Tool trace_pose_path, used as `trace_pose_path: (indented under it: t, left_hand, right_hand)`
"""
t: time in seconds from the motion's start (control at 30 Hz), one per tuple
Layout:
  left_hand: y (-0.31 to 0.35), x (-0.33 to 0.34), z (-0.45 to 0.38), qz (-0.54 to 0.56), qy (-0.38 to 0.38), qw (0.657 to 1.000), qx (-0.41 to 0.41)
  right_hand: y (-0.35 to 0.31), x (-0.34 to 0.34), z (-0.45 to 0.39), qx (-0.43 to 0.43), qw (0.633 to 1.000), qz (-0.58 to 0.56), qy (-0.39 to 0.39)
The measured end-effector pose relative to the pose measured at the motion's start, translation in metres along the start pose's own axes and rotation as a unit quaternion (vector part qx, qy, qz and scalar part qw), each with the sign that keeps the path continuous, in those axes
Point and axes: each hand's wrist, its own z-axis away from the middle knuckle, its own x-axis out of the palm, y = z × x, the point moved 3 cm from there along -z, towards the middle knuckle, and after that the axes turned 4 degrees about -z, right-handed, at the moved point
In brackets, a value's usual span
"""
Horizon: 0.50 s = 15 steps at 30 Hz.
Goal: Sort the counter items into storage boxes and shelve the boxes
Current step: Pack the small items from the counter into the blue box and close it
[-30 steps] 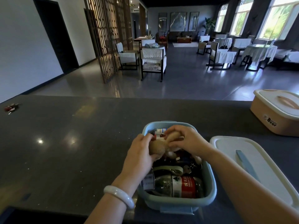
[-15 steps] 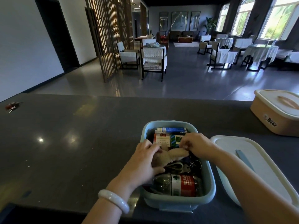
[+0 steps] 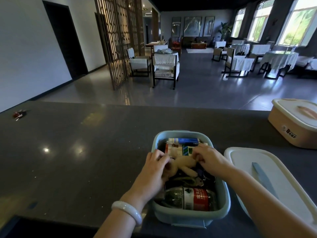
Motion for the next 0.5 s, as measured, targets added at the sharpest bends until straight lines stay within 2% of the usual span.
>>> trace_pose_path:
  t: [0.07, 0.17, 0.27, 0.33, 0.4, 0.5]
  left_hand:
    - [-0.002, -0.002, -0.001, 0.035, -0.02, 0.999, -0.01]
    - [-0.002, -0.008, -0.003, 0.076, 0.004, 0.996, -0.038]
    - [-0.002, -0.004, -0.003, 0.009, 0.017, 0.999, -0.03]
    - [0.001, -0.001, -0.003, -0.028, 0.016, 0.999, -0.013]
    - [0.004, -0.001, -0.003, -0.018, 0.018, 1.0, -0.009]
    - [0.004, -0.001, -0.003, 0.002, 0.018, 1.0, -0.019]
  right_hand:
    - [0.004, 0.0, 0.002, 0.017, 1.0, 0.001, -0.019]
    - [0.003, -0.007, 0.0, 0.01, 0.999, 0.021, 0.043]
    - [0.001, -0.007, 0.002, 0.038, 0.994, 0.035, 0.097]
    - [0.004, -0.002, 0.002, 0.071, 0.995, 0.036, 0.06]
    - [0.005, 0.004, 0.004, 0.093, 0.995, 0.011, 0.016]
    - [0.005, 0.009, 0.008, 0.082, 0.996, -0.026, 0.012]
